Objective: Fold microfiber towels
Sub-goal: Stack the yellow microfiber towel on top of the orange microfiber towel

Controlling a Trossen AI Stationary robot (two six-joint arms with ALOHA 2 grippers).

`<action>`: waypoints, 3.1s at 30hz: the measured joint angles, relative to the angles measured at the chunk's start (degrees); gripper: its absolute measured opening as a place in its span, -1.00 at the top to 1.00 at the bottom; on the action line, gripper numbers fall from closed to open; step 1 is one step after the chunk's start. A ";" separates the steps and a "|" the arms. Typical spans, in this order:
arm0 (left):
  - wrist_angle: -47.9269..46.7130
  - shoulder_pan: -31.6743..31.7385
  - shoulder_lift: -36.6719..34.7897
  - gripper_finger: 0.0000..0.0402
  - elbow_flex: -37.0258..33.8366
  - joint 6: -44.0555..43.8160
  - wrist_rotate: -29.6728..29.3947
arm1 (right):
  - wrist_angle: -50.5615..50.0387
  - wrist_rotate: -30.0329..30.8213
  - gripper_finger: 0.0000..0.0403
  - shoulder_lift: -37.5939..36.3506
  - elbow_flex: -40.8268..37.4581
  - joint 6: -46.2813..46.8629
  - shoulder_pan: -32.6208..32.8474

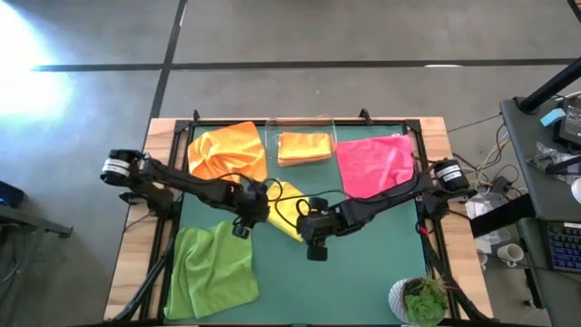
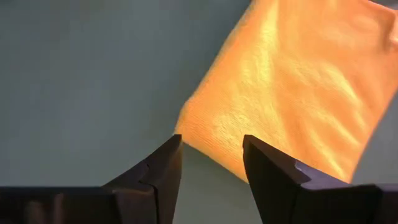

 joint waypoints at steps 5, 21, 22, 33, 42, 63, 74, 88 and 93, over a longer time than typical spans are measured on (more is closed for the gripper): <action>3.06 -0.57 1.49 0.20 -0.06 0.35 -0.44 | 2.26 -0.38 0.03 2.49 0.00 -1.10 0.00; 6.74 -0.55 7.91 0.20 -0.07 1.46 -4.08 | 5.39 1.14 -0.05 7.46 0.00 -3.49 -0.15; 6.92 -0.55 8.04 0.20 -0.07 1.41 -4.15 | 5.38 1.95 -0.05 7.46 0.00 -3.49 -0.15; 9.99 -0.59 8.23 0.68 -0.17 0.68 -4.14 | 5.38 0.60 0.08 8.95 0.00 -2.29 -0.28; 10.91 -0.48 8.28 0.95 -0.17 -2.72 -4.78 | 6.62 -2.30 0.07 9.17 0.00 -1.06 0.35; 9.05 -0.48 4.94 0.99 2.04 -8.15 -1.47 | 2.08 -1.19 0.93 6.66 -0.13 4.27 -0.23; 5.25 -0.46 -2.41 0.99 8.81 -4.79 -3.85 | -5.96 6.27 0.94 -7.66 -0.09 4.78 -1.95; 2.52 2.88 -5.65 1.00 20.37 6.96 -16.50 | -6.89 9.23 0.94 -20.61 0.12 1.99 -15.43; 2.73 6.51 -5.37 1.00 23.64 8.87 -17.78 | -6.92 9.09 0.94 -21.16 2.06 -3.15 -19.89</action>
